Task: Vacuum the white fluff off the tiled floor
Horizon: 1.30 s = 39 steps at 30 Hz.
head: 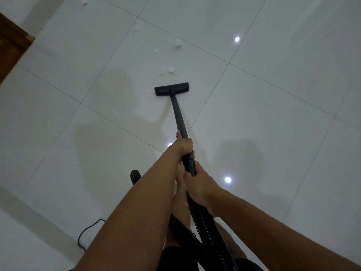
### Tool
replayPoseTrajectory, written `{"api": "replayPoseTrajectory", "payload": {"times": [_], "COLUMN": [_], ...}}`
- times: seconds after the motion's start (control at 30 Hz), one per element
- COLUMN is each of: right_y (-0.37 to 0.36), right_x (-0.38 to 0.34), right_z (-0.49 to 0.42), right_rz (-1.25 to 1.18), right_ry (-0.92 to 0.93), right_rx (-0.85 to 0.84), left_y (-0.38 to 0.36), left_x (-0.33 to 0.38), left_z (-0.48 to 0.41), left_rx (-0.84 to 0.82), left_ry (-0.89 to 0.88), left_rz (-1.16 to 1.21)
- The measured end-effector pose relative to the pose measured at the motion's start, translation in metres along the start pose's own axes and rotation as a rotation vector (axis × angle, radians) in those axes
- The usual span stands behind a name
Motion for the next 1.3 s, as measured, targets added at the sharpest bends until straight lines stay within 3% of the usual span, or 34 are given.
{"api": "replayPoseTrajectory", "payload": {"times": [0.8,1.3], "right_y": [0.020,0.028], "right_x": [-0.097,-0.147], "right_z": [-0.091,-0.117], "right_rz": [0.099,0.015], "right_ry": [0.131,0.087], "right_rx": [0.108,0.090], "left_y": [0.049,0.070], "left_x": [0.096,0.148], "left_z": [-0.087,-0.116], "left_rx": [0.028,0.029], "left_ry": [-0.077,-0.097], "left_rz": [0.023,-0.009]}}
Point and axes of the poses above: each hand's wrist, its own z-axis away from the middle knuckle, its own y-axis out of the back of the hand, x = y × z, the point moved 8 cm from there along -z, towards the middle knuckle, and after that the axes turned 5 degrees about -y, right-handed, at the moved point
